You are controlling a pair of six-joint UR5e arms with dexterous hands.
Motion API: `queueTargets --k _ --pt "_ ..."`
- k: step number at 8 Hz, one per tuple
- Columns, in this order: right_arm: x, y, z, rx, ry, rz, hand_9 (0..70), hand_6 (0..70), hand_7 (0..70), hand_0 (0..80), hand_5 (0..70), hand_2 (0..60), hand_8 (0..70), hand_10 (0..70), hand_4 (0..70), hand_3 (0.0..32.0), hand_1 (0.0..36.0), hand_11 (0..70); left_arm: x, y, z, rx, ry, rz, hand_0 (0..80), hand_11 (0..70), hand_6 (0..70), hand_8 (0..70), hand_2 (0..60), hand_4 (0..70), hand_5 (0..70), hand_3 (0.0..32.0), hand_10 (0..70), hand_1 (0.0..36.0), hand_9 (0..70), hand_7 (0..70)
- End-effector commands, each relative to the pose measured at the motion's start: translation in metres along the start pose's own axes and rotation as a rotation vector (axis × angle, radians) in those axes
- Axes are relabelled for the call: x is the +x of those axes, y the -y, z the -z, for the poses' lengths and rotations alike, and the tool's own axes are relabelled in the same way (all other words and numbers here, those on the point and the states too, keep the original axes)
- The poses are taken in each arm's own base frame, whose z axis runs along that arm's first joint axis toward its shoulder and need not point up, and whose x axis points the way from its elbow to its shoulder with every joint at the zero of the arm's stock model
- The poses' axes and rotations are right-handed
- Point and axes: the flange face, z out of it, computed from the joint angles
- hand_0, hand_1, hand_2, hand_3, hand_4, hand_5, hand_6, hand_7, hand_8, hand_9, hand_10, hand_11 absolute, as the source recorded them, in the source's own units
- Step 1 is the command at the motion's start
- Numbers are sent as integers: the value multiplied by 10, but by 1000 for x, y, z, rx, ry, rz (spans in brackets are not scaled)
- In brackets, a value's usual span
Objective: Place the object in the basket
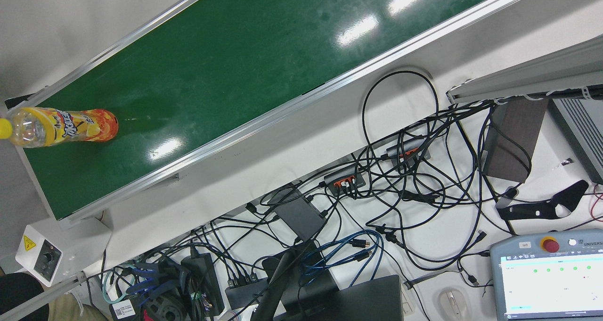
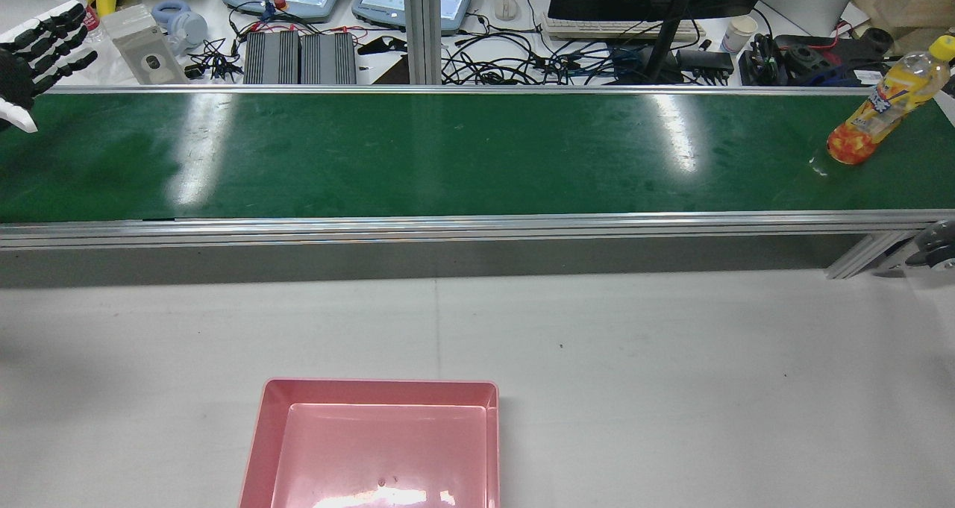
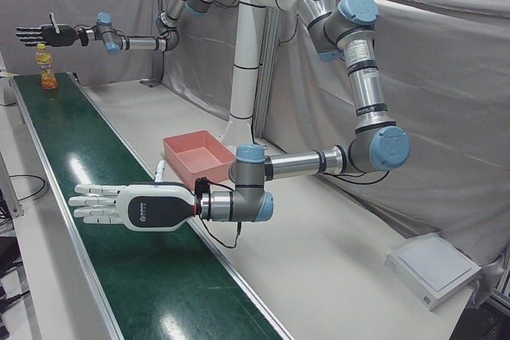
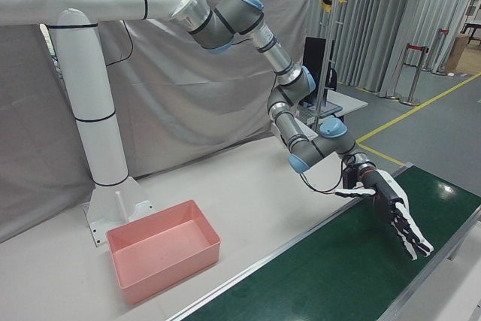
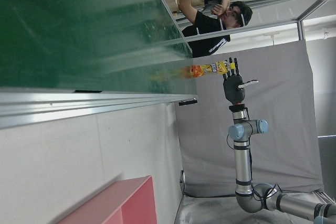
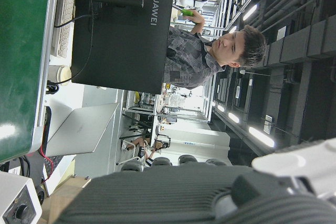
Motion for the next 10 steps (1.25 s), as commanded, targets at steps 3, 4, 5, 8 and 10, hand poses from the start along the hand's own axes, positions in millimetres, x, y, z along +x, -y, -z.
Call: queueTargets --k 3,4,5,8,10 --pt "0 0 0 1 0 1 0 0 0 0 0 0 0 0 0 0 0 0 -3 3 2 21 10 2 560 59 0 1 0 79 76 14 29 71 4 0" --pt "0 0 0 1 0 1 0 0 0 0 0 0 0 0 0 0 0 0 -2 4 2 25 9 1 558 61 0 4 0 84 78 12 31 70 9 0" --pt "0 0 0 0 0 -1 0 0 0 0 0 0 0 0 0 0 0 0 -2 4 2 22 9 1 558 65 0 3 0 80 85 8 34 70 7 0" --pt "0 0 0 0 0 1 0 0 0 0 0 0 0 0 0 0 0 0 -1 3 1 18 6 1 560 74 0 3 0 79 92 6 40 66 7 0" --pt "0 0 0 1 0 -1 0 0 0 0 0 0 0 0 0 0 0 0 0 1 1 14 3 0 558 72 0 6 0 81 92 4 38 67 8 0"
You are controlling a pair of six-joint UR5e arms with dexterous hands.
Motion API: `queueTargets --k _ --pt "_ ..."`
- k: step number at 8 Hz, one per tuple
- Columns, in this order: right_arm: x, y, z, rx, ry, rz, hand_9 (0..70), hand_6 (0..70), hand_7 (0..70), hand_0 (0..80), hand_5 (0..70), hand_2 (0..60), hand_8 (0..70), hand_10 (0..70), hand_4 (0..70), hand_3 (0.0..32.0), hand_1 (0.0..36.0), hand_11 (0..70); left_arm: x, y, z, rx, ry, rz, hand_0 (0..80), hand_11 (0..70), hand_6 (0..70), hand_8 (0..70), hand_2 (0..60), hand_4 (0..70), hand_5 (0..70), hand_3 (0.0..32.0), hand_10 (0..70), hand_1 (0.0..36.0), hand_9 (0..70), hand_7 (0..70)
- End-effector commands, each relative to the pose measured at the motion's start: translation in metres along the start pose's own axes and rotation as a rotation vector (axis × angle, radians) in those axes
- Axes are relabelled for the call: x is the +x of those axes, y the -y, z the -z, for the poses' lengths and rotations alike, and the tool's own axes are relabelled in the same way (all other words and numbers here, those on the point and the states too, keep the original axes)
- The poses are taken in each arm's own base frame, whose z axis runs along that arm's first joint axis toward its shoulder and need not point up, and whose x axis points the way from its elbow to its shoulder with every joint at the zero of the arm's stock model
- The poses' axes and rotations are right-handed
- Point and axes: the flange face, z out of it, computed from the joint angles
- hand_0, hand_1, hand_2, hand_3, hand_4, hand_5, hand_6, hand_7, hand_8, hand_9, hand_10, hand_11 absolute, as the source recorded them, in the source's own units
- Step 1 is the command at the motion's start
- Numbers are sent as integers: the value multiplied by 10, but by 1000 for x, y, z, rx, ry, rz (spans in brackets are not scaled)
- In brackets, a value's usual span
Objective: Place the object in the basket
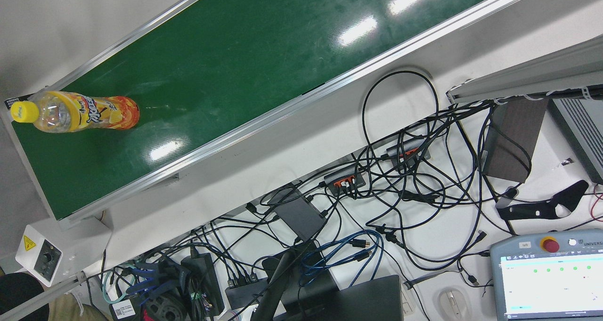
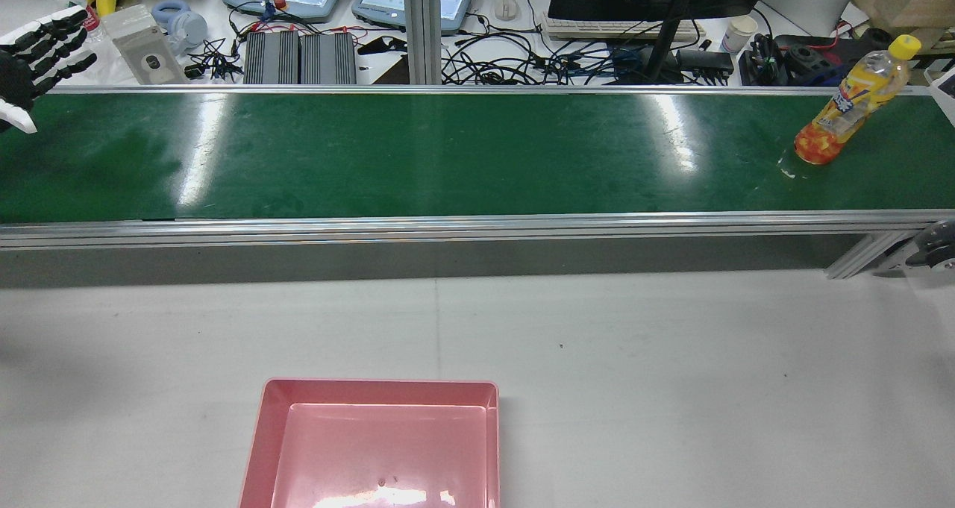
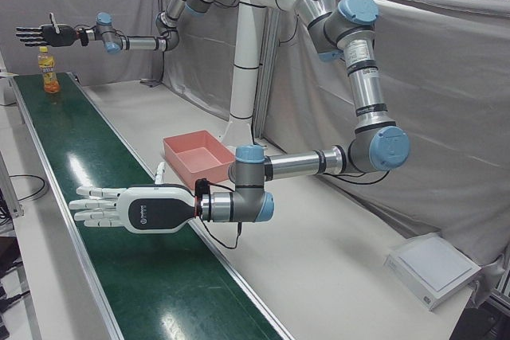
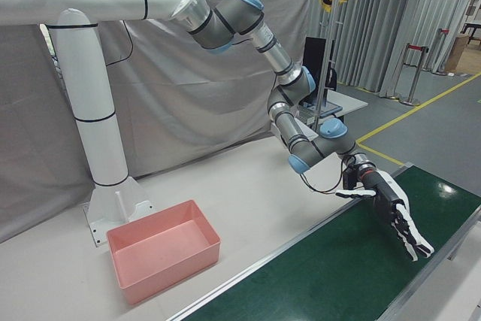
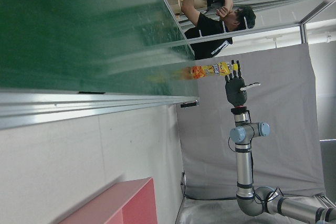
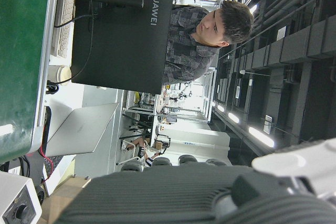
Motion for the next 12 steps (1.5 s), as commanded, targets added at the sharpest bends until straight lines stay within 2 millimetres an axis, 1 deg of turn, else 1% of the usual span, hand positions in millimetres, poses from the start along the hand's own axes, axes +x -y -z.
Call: queueTargets --k 1,3,5,9,11,12 --pt "0 0 0 0 0 0 0 0 0 0 0 0 0 0 0 0 0 0 2 -2 0 -4 -4 -1 555 73 0 7 0 79 94 6 39 67 9 0" --pt "0 0 0 1 0 -1 0 0 0 0 0 0 0 0 0 0 0 0 3 -3 0 -4 -4 -1 560 69 0 9 0 81 97 4 36 77 14 0" --pt "0 0 0 1 0 -1 0 0 0 0 0 0 0 0 0 0 0 0 4 -7 -2 -11 -6 -1 562 70 0 9 0 81 96 4 37 75 13 0" --pt "0 0 0 0 0 0 0 0 0 0 0 0 0 0 0 0 0 0 4 -10 -3 -16 -6 -1 563 65 0 11 0 80 101 8 34 77 17 0" --pt "0 0 0 0 0 0 0 0 0 0 0 0 0 0 0 0 0 0 4 -10 -3 -17 -5 -1 553 72 0 12 0 84 102 2 38 91 18 0" --pt "0 0 0 0 0 -1 0 0 0 0 0 0 0 0 0 0 0 0 4 -10 -3 -16 -6 -1 553 72 0 13 0 83 102 6 38 89 19 0"
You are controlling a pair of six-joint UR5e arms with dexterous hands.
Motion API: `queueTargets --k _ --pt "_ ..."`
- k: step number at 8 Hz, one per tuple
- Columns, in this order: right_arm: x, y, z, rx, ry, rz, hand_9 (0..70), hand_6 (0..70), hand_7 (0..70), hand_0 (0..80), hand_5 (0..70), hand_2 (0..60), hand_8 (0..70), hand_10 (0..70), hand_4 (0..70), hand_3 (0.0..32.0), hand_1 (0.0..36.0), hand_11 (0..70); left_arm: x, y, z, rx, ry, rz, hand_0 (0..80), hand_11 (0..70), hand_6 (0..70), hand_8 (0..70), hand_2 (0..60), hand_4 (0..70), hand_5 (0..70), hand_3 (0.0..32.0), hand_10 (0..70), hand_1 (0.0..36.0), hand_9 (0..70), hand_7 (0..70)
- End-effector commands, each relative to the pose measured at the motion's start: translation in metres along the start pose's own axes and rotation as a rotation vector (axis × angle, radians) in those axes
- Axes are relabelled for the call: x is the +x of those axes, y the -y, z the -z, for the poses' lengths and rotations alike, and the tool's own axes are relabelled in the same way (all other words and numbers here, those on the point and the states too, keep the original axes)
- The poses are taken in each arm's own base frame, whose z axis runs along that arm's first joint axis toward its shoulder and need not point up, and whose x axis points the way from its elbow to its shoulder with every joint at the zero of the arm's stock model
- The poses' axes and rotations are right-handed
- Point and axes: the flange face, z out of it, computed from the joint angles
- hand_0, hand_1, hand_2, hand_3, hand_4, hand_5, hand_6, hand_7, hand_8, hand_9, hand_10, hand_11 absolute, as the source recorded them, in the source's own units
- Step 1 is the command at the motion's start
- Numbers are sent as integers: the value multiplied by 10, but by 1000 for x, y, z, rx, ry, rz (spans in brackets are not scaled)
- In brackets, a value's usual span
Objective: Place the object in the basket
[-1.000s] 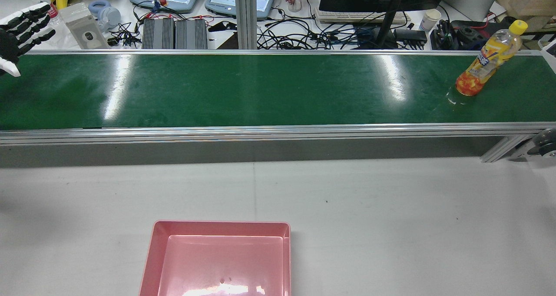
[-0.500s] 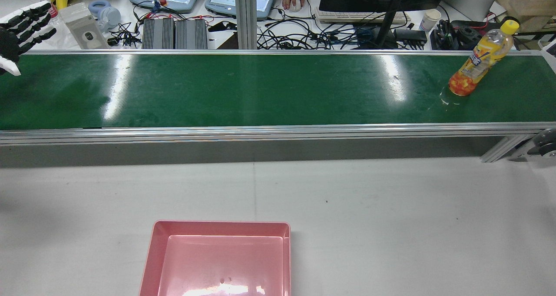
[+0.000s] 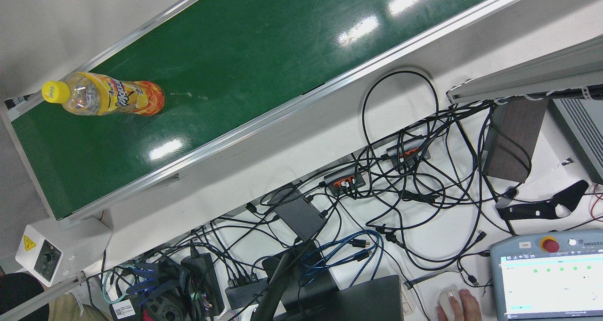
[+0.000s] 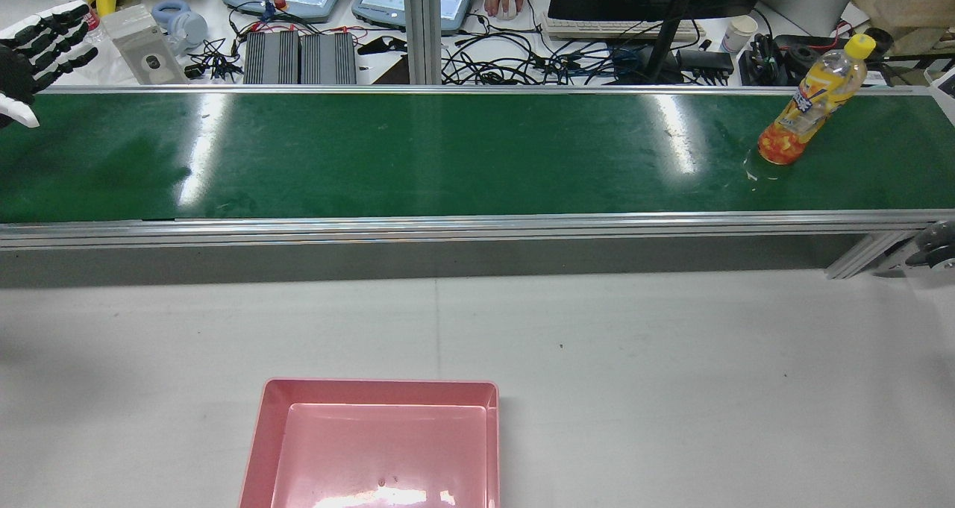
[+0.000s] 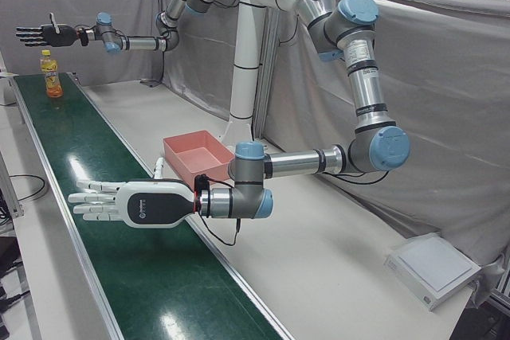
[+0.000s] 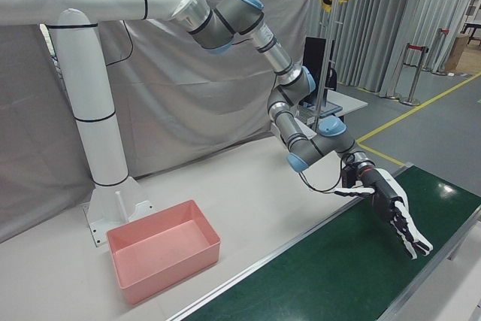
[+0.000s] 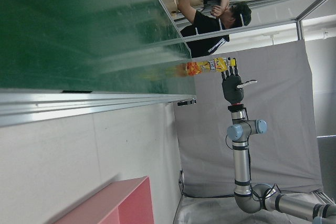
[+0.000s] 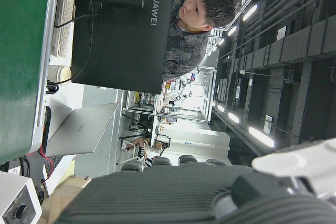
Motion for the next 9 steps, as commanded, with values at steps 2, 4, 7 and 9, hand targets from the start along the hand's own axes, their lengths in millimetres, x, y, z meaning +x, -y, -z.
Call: queueTargets --k 2,4,7,9 --pt "0 0 0 1 0 0 0 0 0 0 0 0 0 0 0 0 0 0 0 -1 -1 -3 -1 0 556 70 0 14 0 83 100 8 37 88 20 0" --pt "0 0 0 1 0 -1 0 0 0 0 0 0 0 0 0 0 0 0 0 -3 -1 -3 0 1 556 72 0 10 0 87 102 4 38 88 17 0" --pt "0 0 0 0 0 -1 0 0 0 0 0 0 0 0 0 0 0 0 0 -3 0 -3 0 1 555 70 0 13 0 86 103 2 37 85 19 0" --pt "0 0 0 0 0 -1 0 0 0 0 0 0 0 0 0 0 0 0 0 -3 0 -4 1 1 558 65 0 11 0 86 100 2 33 86 15 0"
